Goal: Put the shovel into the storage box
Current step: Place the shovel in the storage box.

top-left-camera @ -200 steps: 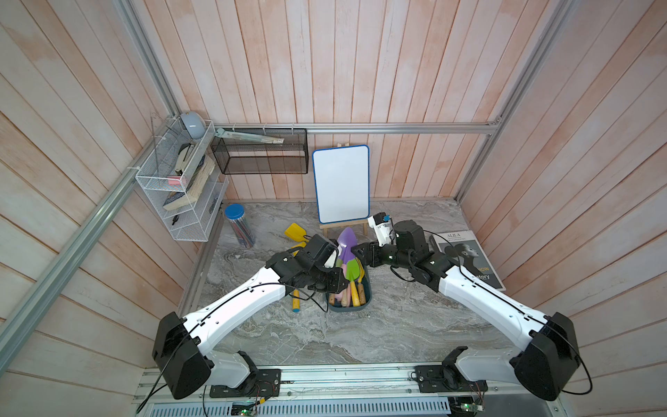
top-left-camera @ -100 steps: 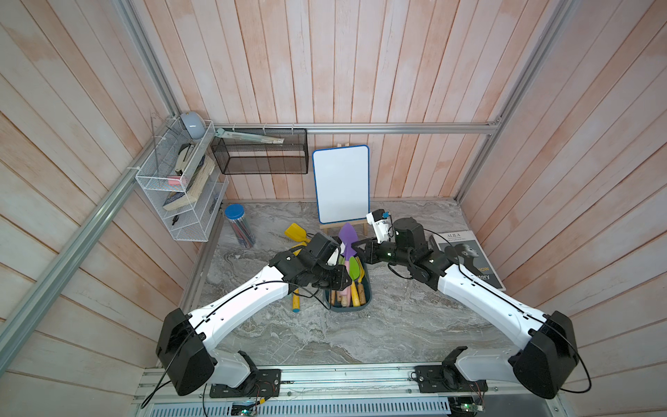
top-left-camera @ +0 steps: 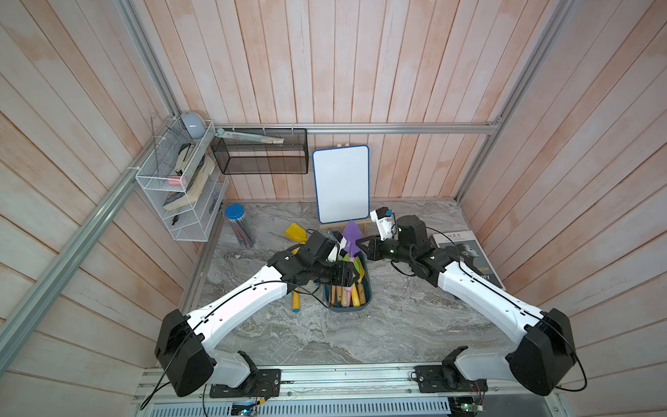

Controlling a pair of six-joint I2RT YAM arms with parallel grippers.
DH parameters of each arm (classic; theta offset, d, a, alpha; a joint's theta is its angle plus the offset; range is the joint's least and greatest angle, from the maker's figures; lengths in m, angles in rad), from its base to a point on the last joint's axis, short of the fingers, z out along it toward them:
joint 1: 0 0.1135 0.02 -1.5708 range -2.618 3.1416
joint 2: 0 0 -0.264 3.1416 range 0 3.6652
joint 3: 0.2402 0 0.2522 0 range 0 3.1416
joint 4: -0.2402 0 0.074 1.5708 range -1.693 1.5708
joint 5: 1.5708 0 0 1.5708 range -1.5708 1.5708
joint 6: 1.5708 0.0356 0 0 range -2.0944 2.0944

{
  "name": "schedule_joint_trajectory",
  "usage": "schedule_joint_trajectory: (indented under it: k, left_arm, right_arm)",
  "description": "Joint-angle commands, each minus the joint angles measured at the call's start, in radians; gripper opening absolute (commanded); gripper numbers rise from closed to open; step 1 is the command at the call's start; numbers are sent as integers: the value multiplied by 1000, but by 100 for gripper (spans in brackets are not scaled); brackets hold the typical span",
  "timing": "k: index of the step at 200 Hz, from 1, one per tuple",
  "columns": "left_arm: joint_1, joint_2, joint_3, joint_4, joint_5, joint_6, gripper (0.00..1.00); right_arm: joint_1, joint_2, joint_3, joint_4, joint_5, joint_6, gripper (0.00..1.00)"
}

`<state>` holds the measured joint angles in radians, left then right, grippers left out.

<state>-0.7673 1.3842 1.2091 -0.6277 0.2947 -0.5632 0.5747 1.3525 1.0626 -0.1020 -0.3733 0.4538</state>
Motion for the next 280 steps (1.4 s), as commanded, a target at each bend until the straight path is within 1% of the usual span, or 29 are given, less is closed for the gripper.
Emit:
schedule_joint_trajectory:
  k: [1,49,78,118,160,215,280]
  left_arm:
    - [19,-67,-40,69,-8,5,71]
    - [65,-160,-93,96,-46,-3,77]
    - [92,-199,-120,103,-45,-8,79]
    - [115,-239,-151,118,-28,-13,80]
    - [124,-255,-175,120,-22,-16,80]
    - [130,-257,-183,126,-13,-12,80]
    - [133,-255,-192,128,-12,-10,80]
  right_arm:
    - [-22,28,-2,36,-69,-33,0]
    - [-24,125,18,47,-117,-64,0]
    - [-24,183,19,74,-132,-70,0]
    - [-24,276,45,109,-150,-65,0]
    - [-25,358,60,139,-170,-49,0]
    - [-19,426,63,172,-180,-26,0]
    - [18,499,53,191,-176,-8,0]
